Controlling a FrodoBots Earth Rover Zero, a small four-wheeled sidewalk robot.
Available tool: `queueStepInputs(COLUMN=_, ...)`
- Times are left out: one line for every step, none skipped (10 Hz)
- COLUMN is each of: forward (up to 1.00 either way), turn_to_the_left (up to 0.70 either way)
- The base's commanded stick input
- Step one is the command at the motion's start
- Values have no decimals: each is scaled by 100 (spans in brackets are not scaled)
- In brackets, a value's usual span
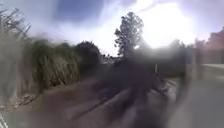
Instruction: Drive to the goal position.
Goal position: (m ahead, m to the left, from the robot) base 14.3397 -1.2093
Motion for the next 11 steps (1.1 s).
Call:
queueStepInputs(forward=85, turn_to_the_left=-34)
queueStepInputs(forward=85, turn_to_the_left=-34)
queueStepInputs(forward=85, turn_to_the_left=-34)
queueStepInputs(forward=85, turn_to_the_left=-34)
queueStepInputs(forward=85, turn_to_the_left=-34)
queueStepInputs(forward=85, turn_to_the_left=-34)
queueStepInputs(forward=85, turn_to_the_left=-34)
queueStepInputs(forward=85, turn_to_the_left=-3)
queueStepInputs(forward=85, turn_to_the_left=-2)
queueStepInputs(forward=85, turn_to_the_left=-1)
queueStepInputs(forward=85, turn_to_the_left=0)
